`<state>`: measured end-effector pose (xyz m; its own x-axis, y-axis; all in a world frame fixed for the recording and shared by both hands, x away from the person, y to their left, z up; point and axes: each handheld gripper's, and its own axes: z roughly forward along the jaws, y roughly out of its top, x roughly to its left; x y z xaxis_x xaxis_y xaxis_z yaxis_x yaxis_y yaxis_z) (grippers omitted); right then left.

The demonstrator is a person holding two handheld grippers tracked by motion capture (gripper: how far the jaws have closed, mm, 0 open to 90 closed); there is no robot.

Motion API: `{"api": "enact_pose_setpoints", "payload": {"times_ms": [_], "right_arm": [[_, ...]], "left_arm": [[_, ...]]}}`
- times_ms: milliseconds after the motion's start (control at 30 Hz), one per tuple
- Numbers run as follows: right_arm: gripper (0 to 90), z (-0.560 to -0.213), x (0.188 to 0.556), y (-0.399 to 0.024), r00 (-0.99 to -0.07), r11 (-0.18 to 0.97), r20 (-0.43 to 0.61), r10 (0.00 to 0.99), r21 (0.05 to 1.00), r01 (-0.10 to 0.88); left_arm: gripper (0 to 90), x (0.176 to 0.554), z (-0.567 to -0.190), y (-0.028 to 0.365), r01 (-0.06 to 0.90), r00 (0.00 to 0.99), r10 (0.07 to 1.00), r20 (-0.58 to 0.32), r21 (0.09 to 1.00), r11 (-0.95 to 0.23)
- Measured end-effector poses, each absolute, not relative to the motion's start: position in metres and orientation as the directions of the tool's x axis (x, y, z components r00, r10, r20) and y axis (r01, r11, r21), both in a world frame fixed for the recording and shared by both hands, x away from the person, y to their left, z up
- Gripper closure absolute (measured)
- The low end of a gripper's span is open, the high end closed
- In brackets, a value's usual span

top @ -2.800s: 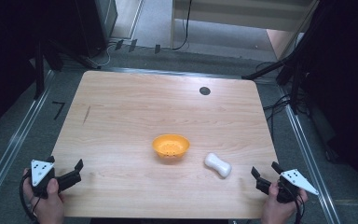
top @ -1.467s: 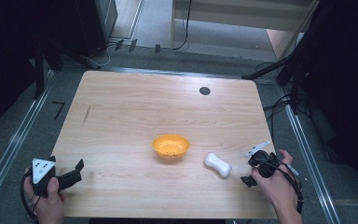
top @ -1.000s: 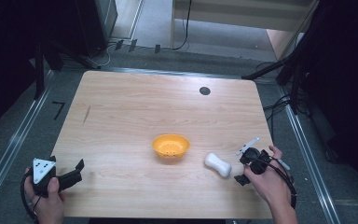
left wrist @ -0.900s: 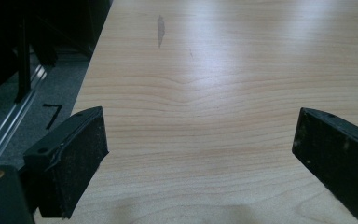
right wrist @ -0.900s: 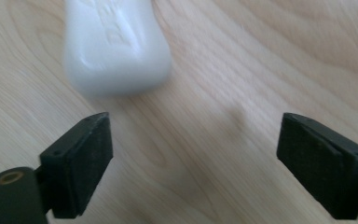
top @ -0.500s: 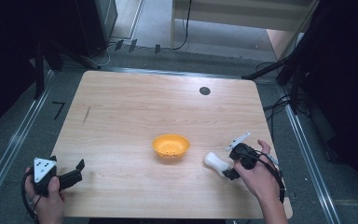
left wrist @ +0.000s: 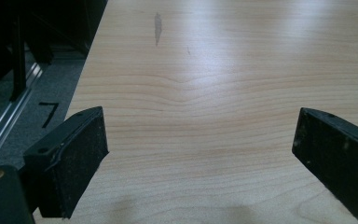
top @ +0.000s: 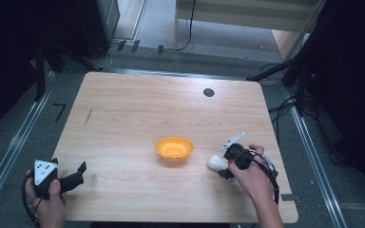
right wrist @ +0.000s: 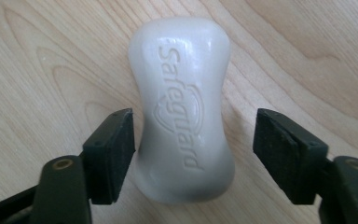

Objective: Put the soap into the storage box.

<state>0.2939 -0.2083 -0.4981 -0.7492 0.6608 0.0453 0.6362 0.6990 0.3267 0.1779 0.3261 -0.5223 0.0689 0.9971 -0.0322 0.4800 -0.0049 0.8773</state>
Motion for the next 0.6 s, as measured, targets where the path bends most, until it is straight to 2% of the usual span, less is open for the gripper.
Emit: {"api": "enact_pose_setpoints", "payload": {"times_ms": [233, 400, 600], "right_arm": [[43.4, -0.505, 0.297, -0.199, -0.750, 0.706, 0.051, 0.660, 0.302, 0.641], [48.5, -0.508, 0.299, -0.193, -0.760, 0.715, 0.052, 0.648, 0.300, 0.631], [49.8, -0.509, 0.298, -0.192, -0.770, 0.726, 0.028, 0.637, 0.314, 0.612]], "left_arm": [[3.7, 0.178, -0.522, 0.326, 0.480, 0.070, 0.997, -0.034, 0.877, -0.004], [3.6, 0.179, -0.522, 0.326, 0.480, 0.071, 0.997, -0.034, 0.877, -0.004], [3.7, 0.179, -0.523, 0.326, 0.481, 0.073, 0.997, -0.032, 0.877, -0.007]]}}
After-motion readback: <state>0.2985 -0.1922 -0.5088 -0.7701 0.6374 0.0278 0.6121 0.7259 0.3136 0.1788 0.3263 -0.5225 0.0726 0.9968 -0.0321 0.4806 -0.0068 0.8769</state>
